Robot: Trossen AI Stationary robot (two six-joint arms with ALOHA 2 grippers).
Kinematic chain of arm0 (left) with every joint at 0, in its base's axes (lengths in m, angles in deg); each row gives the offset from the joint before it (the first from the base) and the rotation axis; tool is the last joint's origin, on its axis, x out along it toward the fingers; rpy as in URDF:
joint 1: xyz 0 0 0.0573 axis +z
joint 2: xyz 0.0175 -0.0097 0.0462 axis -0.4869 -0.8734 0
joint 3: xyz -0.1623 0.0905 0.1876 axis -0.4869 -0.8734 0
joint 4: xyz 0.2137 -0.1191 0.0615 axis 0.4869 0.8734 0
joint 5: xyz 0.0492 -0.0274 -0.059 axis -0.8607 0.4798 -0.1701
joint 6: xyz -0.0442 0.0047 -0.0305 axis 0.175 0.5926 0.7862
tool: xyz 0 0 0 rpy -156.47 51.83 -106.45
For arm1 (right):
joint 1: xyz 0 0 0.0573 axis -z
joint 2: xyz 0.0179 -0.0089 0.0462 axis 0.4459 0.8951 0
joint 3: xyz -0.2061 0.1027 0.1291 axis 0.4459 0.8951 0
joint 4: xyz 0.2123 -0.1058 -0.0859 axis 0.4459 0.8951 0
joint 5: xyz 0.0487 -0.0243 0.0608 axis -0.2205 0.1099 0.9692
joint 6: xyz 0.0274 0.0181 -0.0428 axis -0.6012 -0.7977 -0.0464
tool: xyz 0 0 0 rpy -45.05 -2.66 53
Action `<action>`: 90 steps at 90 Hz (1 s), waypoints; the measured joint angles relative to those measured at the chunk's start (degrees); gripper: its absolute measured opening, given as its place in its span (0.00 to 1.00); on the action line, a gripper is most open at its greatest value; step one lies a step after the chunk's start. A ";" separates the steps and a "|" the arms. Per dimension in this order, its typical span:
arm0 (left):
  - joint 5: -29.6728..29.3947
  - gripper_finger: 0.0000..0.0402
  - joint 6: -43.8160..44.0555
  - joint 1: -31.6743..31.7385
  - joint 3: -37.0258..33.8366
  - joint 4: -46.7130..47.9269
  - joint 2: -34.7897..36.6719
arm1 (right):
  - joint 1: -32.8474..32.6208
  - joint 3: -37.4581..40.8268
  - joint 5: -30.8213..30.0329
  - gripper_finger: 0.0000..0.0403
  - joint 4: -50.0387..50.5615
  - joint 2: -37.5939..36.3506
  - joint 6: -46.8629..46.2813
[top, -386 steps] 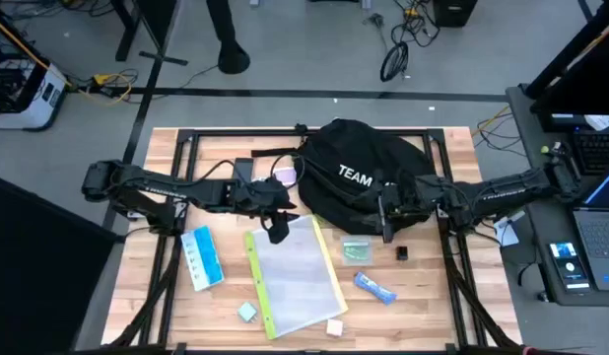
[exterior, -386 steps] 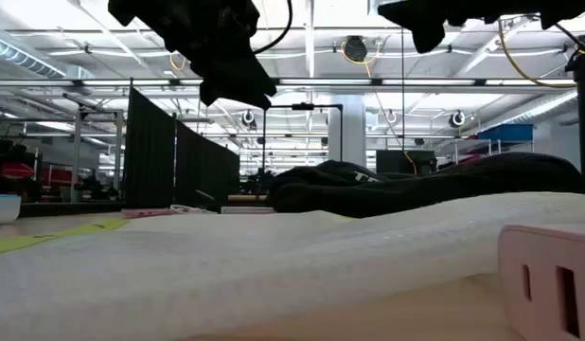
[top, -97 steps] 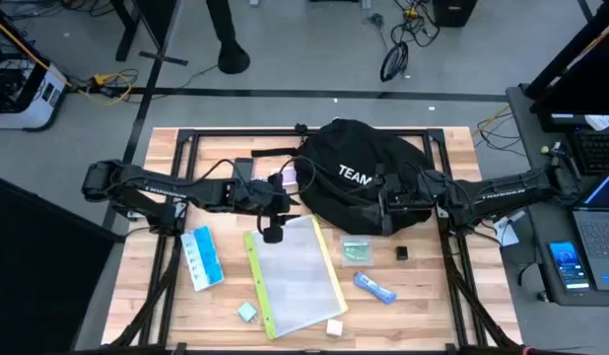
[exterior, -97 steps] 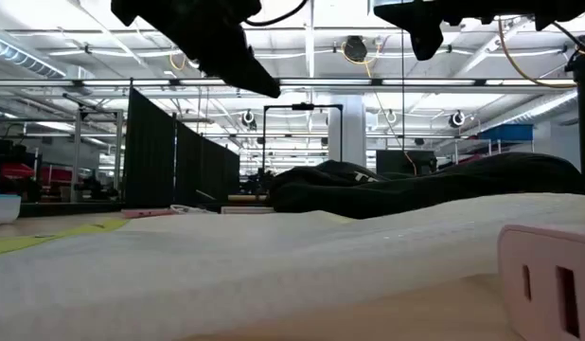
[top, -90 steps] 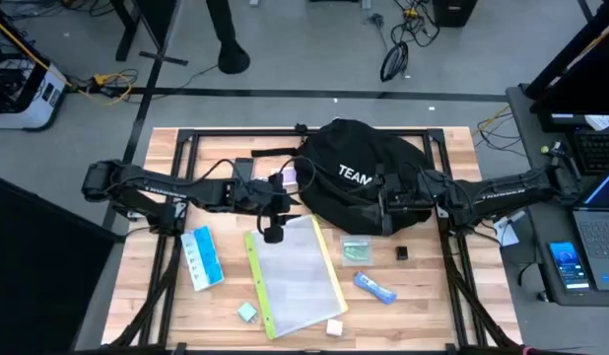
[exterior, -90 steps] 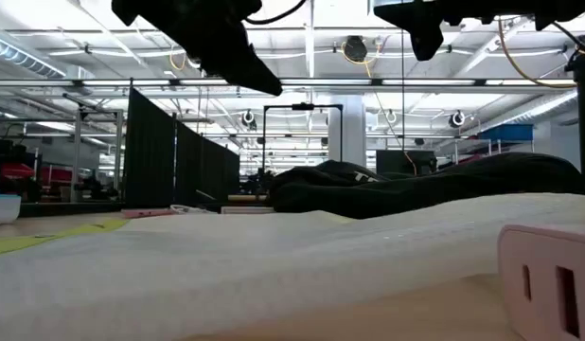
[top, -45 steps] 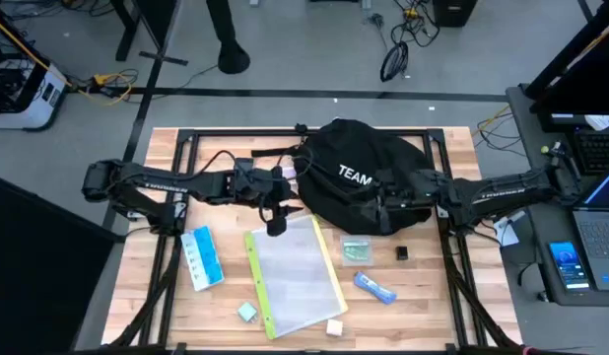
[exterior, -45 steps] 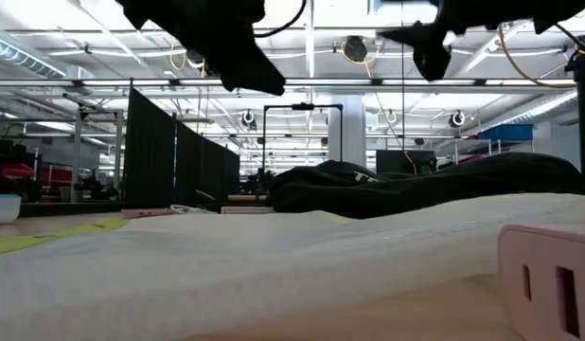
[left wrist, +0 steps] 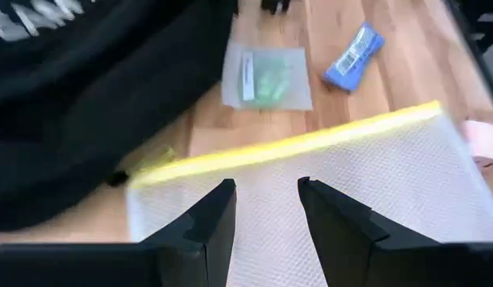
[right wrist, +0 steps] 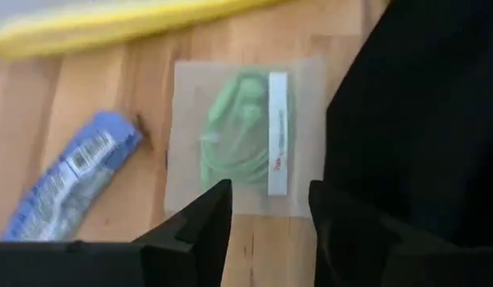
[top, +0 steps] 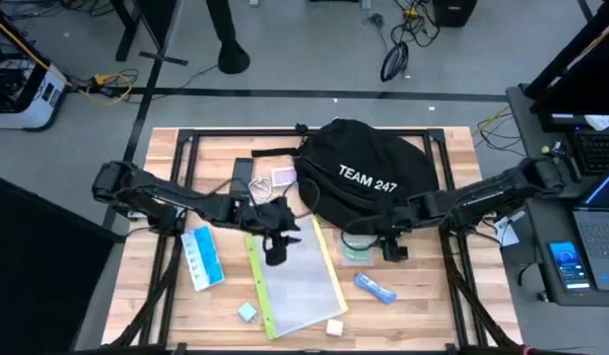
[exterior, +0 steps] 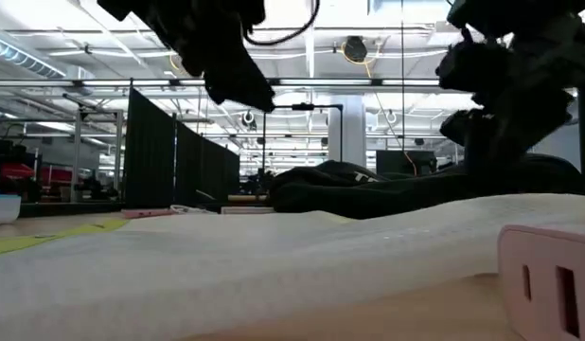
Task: Unpack backpack
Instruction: Put the earphones into the green zip bag
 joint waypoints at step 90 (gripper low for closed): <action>15.64 0.52 -37.50 8.26 28.56 16.73 -34.38 | -10.66 -0.06 -0.91 0.37 6.34 -0.31 -22.61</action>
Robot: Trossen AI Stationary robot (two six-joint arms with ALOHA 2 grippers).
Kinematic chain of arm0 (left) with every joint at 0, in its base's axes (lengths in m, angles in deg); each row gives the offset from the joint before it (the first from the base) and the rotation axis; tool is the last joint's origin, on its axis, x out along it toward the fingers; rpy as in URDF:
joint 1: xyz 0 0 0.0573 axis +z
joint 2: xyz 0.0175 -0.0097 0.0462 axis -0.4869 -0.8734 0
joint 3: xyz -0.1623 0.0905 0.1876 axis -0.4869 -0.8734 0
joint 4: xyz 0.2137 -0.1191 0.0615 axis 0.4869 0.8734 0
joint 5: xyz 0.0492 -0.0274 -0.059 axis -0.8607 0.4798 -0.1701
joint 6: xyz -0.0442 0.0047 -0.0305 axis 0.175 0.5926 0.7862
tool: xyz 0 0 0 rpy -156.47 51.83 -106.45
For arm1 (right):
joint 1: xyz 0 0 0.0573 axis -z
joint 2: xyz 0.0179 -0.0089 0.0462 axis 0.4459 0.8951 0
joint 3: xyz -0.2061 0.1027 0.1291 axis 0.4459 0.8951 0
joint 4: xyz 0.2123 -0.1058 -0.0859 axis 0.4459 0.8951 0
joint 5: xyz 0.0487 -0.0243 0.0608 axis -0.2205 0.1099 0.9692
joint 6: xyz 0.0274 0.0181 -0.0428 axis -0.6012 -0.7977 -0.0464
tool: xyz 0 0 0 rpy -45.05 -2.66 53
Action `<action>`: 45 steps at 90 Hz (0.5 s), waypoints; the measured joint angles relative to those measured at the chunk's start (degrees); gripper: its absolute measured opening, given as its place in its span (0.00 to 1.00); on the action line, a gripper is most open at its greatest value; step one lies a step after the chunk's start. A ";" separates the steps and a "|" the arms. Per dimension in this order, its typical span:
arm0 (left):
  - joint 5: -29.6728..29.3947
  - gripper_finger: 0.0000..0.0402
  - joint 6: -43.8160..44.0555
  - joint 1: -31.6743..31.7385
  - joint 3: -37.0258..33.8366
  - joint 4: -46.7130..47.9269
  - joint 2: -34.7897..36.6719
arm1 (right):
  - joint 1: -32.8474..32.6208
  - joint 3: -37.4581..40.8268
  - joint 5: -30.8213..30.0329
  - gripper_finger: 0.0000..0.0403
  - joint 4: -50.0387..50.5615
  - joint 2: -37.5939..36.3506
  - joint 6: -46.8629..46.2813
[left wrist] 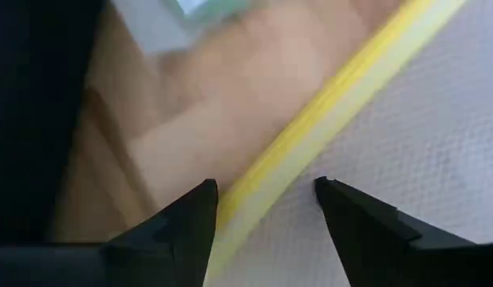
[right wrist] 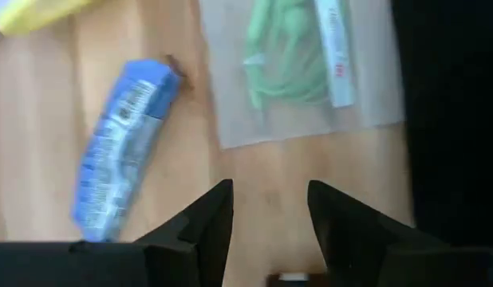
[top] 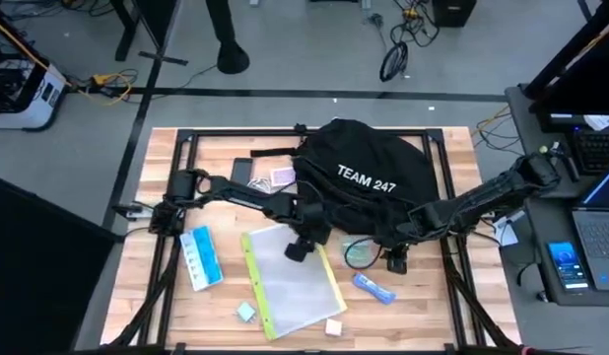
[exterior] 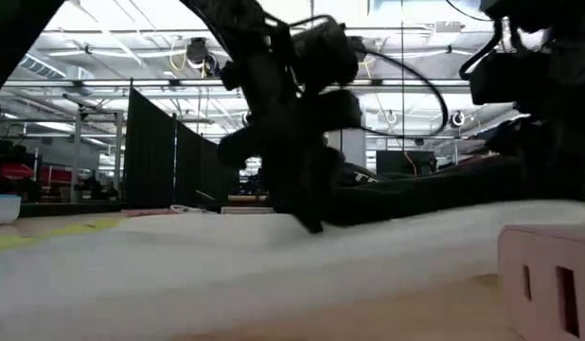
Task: Unpack backpack
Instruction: Put the earphones into the green zip bag
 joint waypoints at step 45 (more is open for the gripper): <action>-2.64 0.03 0.09 -3.45 2.57 2.76 0.61 | -3.39 0.02 -5.53 0.37 0.22 0.04 0.12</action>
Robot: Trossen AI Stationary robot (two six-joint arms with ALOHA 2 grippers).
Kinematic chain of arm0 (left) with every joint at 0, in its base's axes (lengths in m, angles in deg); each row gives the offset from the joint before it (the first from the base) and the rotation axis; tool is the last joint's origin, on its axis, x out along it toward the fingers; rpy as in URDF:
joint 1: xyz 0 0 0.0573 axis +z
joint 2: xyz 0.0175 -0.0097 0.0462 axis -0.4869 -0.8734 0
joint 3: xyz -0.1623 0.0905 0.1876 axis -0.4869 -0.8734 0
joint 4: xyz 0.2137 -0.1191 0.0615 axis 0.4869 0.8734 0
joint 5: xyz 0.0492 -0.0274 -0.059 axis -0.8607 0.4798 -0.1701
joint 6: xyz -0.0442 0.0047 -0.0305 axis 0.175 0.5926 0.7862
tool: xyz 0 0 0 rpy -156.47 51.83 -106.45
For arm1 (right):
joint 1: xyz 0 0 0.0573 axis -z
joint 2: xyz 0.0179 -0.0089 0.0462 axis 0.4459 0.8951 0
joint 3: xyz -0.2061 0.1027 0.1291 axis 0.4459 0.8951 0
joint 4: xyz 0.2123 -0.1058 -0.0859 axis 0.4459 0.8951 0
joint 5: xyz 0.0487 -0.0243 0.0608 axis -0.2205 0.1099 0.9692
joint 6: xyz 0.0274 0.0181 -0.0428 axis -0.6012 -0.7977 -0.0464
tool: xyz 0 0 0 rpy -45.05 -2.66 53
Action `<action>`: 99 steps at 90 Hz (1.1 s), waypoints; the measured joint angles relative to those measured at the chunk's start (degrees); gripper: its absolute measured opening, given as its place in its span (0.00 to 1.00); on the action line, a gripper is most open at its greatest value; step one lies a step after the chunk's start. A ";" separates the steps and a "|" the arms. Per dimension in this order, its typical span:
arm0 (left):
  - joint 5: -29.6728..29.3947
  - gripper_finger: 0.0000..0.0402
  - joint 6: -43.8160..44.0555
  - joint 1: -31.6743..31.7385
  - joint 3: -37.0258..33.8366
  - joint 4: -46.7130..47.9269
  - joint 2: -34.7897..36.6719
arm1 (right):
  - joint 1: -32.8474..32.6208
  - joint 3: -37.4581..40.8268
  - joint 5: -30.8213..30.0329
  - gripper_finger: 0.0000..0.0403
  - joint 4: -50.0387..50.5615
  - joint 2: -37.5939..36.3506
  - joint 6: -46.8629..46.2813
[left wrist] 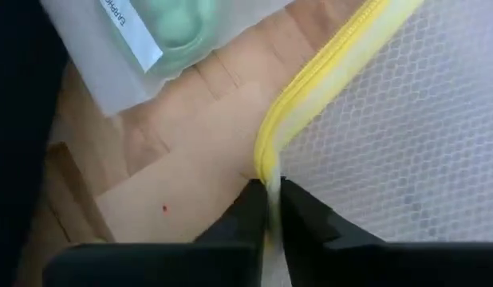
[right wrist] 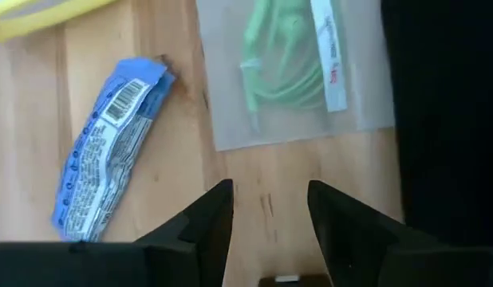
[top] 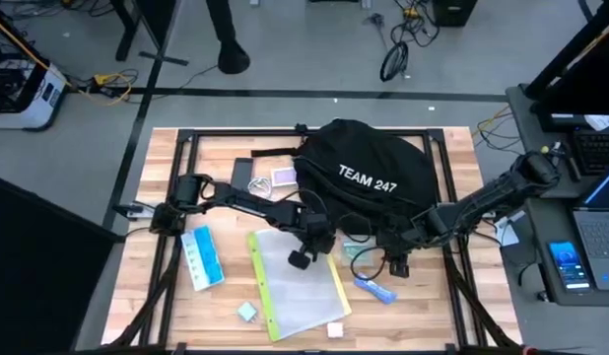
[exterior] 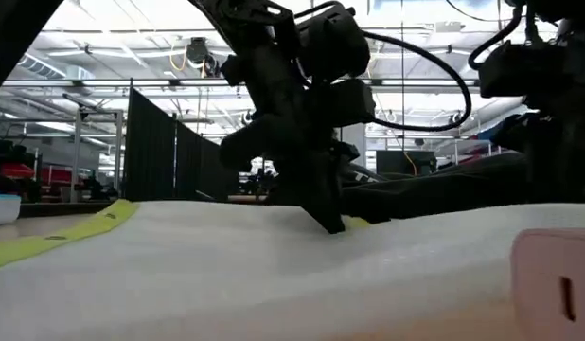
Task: Unpack backpack
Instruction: Put the earphones into the green zip bag
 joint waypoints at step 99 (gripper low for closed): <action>-1.09 0.00 7.43 -2.26 1.96 12.75 14.28 | 6.87 4.38 -2.29 0.65 -23.34 8.98 19.82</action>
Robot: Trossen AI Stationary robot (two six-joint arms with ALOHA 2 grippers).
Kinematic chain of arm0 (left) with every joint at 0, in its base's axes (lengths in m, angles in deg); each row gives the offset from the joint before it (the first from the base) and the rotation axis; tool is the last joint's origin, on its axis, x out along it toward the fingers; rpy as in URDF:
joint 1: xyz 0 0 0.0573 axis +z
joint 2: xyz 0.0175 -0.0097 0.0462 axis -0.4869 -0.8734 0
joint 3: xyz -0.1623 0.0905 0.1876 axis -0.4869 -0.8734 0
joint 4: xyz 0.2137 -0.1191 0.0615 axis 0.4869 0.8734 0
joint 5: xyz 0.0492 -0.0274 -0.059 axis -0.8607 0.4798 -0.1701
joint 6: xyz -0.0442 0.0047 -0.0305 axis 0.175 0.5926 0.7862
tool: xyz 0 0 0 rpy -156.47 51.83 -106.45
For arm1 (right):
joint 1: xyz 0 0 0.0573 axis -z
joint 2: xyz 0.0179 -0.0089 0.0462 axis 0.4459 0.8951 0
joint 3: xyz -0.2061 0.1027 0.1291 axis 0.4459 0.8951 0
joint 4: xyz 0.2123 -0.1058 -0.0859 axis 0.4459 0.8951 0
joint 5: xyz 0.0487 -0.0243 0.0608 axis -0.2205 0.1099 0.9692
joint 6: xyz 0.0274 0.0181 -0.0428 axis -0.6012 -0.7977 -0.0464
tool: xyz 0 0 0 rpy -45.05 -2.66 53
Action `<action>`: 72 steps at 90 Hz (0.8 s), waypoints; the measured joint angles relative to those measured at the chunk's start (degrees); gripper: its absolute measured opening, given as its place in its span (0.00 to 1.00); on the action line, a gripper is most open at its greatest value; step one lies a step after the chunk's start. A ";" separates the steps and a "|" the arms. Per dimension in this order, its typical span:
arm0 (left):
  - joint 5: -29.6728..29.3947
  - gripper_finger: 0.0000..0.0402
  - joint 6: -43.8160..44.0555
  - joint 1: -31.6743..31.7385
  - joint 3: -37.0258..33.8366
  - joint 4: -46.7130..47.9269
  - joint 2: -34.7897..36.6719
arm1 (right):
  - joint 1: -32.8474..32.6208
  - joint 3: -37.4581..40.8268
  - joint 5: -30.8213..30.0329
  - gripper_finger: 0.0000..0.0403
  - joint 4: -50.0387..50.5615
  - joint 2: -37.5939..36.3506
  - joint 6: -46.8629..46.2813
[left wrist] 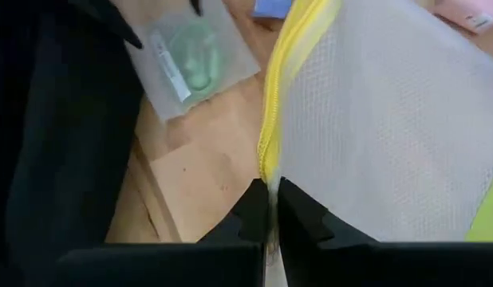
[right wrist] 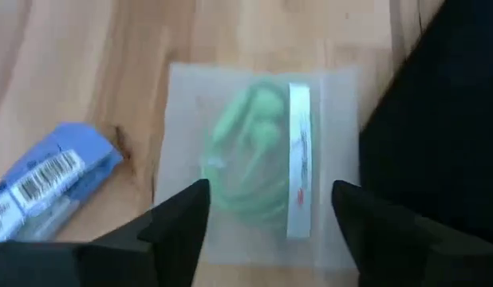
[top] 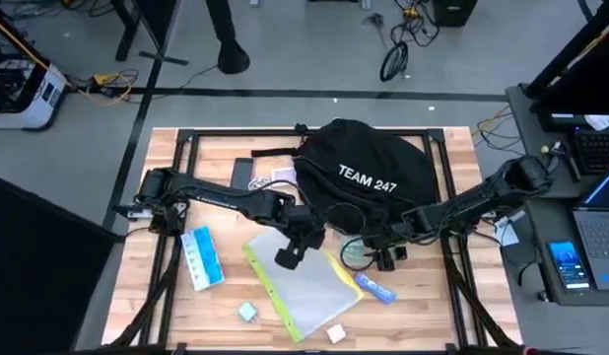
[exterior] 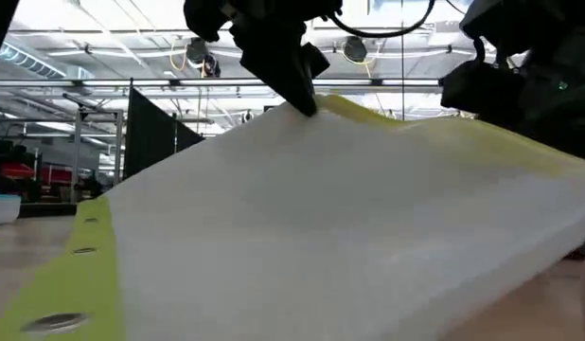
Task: Unpack backpack
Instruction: Put the earphones into the green zip bag
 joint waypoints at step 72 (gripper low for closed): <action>-4.11 0.02 -1.77 1.41 0.00 -0.06 0.00 | 2.91 -3.42 -0.16 0.13 -6.14 12.68 -7.24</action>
